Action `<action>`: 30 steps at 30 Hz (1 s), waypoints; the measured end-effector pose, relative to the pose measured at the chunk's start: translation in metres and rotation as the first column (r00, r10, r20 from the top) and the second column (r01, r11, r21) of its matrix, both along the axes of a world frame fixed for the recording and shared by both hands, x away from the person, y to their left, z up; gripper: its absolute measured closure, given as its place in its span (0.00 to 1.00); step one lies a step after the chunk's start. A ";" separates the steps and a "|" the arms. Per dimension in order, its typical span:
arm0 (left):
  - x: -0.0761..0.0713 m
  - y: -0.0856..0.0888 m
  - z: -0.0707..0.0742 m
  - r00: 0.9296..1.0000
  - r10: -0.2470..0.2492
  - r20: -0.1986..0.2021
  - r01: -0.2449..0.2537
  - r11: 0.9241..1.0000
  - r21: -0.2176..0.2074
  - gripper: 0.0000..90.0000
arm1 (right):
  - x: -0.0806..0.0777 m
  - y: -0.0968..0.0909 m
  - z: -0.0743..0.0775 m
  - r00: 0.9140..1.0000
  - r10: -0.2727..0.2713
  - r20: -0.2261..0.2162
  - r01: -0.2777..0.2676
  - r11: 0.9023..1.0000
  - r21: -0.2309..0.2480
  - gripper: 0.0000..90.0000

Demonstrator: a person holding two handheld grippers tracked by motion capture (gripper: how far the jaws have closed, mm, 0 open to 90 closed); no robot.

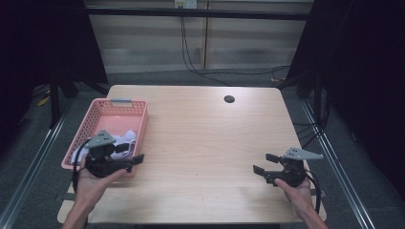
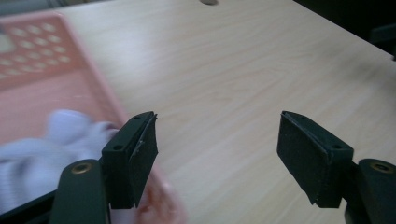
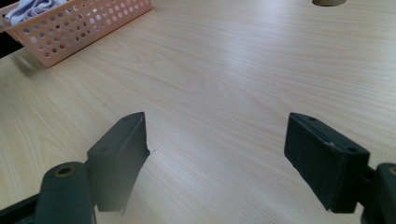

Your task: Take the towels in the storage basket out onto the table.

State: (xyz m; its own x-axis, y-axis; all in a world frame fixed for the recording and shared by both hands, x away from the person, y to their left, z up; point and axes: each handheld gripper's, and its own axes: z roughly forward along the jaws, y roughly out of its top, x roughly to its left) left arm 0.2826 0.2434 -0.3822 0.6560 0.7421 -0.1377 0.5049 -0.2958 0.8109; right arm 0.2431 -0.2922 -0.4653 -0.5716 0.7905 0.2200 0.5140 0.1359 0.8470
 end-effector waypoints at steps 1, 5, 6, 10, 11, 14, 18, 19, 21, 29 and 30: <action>0.005 0.010 0.006 1.000 0.024 -0.010 -0.024 1.000 -0.008 0.29 | 0.000 0.000 0.000 1.000 0.002 -0.001 -0.002 1.000 -0.001 0.22; 0.017 0.033 0.014 0.998 0.063 -0.022 -0.062 0.998 0.022 0.27 | 0.000 0.002 -0.001 1.000 0.008 -0.011 -0.008 1.000 -0.002 0.23; 0.019 0.038 0.015 0.998 0.063 -0.020 -0.063 0.998 0.021 0.26 | 0.000 0.002 -0.001 1.000 0.012 -0.012 -0.012 1.000 -0.001 0.23; 0.028 0.056 0.016 0.994 0.108 -0.029 -0.107 0.993 0.041 0.21 | 0.001 0.003 -0.002 1.000 0.016 -0.018 -0.016 1.000 0.002 0.23; 0.030 0.059 0.015 0.992 0.121 -0.030 -0.120 0.992 0.046 0.20 | 0.001 0.003 -0.002 1.000 0.018 -0.019 -0.018 1.000 0.001 0.23; 0.039 0.066 0.014 0.991 0.125 -0.048 -0.121 0.990 0.077 0.18 | 0.001 0.005 -0.002 1.000 0.023 -0.021 -0.023 1.000 -0.003 0.22; 0.056 0.075 0.005 0.987 0.130 -0.096 -0.115 0.982 0.147 0.18 | 0.001 0.005 -0.003 0.999 0.029 -0.022 -0.029 1.000 -0.013 0.22; 0.060 0.077 0.002 0.986 0.129 -0.103 -0.112 0.982 0.154 0.18 | 0.001 0.005 -0.003 0.999 0.028 -0.020 -0.028 1.000 -0.013 0.22; 0.068 0.081 -0.007 0.978 0.162 -0.133 -0.139 0.976 0.165 0.18 | 0.001 0.005 -0.003 1.000 0.020 -0.019 -0.020 1.000 -0.009 0.21; 0.083 0.080 -0.032 0.970 0.128 -0.207 -0.081 0.972 0.222 0.18 | 0.002 0.007 -0.005 0.999 0.029 -0.026 -0.030 0.999 -0.015 0.21; 0.084 0.078 -0.033 0.967 0.120 -0.224 -0.067 0.971 0.231 0.17 | 0.002 0.008 -0.005 0.999 0.032 -0.030 -0.032 0.999 -0.012 0.21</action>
State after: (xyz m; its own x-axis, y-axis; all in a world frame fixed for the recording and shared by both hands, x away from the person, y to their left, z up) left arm 0.3665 0.3218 -0.4153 0.5509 0.8277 -0.1063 0.7072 -0.3954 0.5861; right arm 0.2448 -0.2843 -0.4703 -0.5899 0.7749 0.2272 0.5340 0.1633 0.8295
